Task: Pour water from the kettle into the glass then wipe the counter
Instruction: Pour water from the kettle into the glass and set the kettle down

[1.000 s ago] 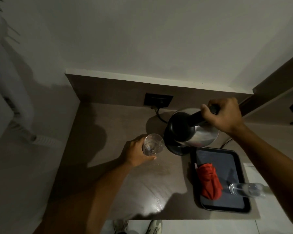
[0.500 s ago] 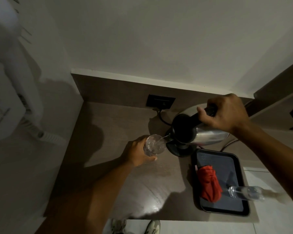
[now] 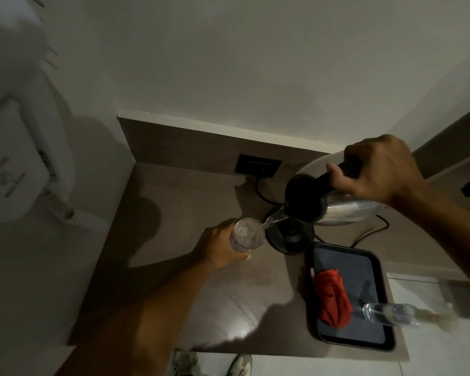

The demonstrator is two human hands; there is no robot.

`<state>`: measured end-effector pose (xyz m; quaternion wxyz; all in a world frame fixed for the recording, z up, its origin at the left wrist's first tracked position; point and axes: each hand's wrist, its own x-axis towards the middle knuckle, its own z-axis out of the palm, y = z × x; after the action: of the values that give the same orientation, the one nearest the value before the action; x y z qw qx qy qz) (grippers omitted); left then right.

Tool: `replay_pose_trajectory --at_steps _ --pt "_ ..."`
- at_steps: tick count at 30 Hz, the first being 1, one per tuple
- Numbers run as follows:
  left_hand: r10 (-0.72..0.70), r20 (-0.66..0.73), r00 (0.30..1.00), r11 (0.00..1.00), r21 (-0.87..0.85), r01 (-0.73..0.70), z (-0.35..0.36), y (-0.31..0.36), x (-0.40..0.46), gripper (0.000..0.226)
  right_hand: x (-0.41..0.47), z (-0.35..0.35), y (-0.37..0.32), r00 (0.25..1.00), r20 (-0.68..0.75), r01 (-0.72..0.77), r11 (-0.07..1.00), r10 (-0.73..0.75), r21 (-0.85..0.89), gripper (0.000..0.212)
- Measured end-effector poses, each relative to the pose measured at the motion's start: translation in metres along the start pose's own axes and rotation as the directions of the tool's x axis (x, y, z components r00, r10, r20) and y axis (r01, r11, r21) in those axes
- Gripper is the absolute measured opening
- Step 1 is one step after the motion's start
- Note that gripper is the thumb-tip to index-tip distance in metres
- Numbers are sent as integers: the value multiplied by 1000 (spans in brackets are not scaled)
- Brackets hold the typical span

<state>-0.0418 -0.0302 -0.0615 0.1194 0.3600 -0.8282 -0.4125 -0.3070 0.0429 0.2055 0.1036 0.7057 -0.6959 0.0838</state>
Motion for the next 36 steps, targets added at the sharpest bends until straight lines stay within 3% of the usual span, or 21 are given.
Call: replay_pose_trajectory --at_steps 29,36 --pt "-43 8 999 999 11 43 2 1 1 99 20 -33 -9 997 74 32 996 -26 -81 60" --pt "-58 1 998 998 5 58 2 0 1 99 20 -30 -10 997 73 6 999 -2 -53 68"
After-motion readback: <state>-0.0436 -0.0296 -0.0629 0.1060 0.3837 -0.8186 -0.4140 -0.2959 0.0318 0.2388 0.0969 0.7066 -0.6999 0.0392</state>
